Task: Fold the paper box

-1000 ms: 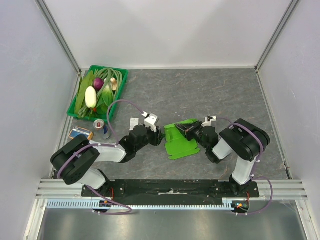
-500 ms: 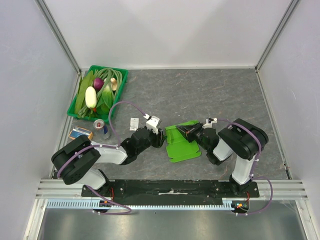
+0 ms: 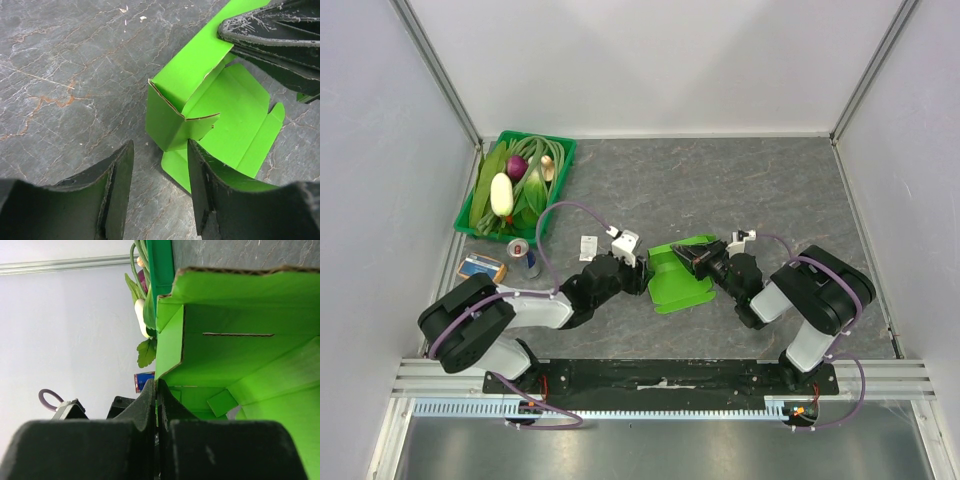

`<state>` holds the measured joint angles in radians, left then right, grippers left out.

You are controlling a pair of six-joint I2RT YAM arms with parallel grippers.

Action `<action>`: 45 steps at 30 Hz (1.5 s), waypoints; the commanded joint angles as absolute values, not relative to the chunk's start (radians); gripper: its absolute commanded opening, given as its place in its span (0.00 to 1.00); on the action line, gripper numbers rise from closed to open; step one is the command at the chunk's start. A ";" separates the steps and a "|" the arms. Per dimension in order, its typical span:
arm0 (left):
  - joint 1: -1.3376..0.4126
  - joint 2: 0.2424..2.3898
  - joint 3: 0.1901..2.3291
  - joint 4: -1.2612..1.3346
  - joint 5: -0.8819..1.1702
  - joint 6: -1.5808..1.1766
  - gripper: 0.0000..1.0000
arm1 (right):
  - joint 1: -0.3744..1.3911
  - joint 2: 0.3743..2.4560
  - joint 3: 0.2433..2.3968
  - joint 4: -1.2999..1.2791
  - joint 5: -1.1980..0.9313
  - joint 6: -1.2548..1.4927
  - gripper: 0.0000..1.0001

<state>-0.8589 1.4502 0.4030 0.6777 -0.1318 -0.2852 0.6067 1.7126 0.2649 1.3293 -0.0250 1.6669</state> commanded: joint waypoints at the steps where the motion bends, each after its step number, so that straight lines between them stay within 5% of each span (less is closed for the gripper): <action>1: -0.856 1.465 0.471 0.664 -0.221 -0.302 0.53 | 0.621 1.712 0.285 1.401 -0.017 1.672 0.00; 8: -0.859 1.488 0.489 0.712 -0.281 -0.282 0.54 | 0.637 1.718 0.295 1.397 -0.009 1.684 0.00; 16: -0.907 1.565 0.508 0.767 -0.509 -0.284 0.39 | 0.678 1.726 0.302 1.355 0.049 1.723 0.00; 27: -0.927 1.562 0.468 0.824 -0.557 -0.288 0.54 | 0.687 1.721 0.356 1.171 0.066 1.758 0.00; 42: -0.879 1.644 0.548 0.833 -0.537 -0.190 0.56 | 0.676 1.701 0.451 0.893 0.002 1.856 0.00; 45: -0.876 1.655 0.560 0.833 -0.531 -0.196 0.47 | 0.670 1.707 0.454 0.897 0.002 1.870 0.00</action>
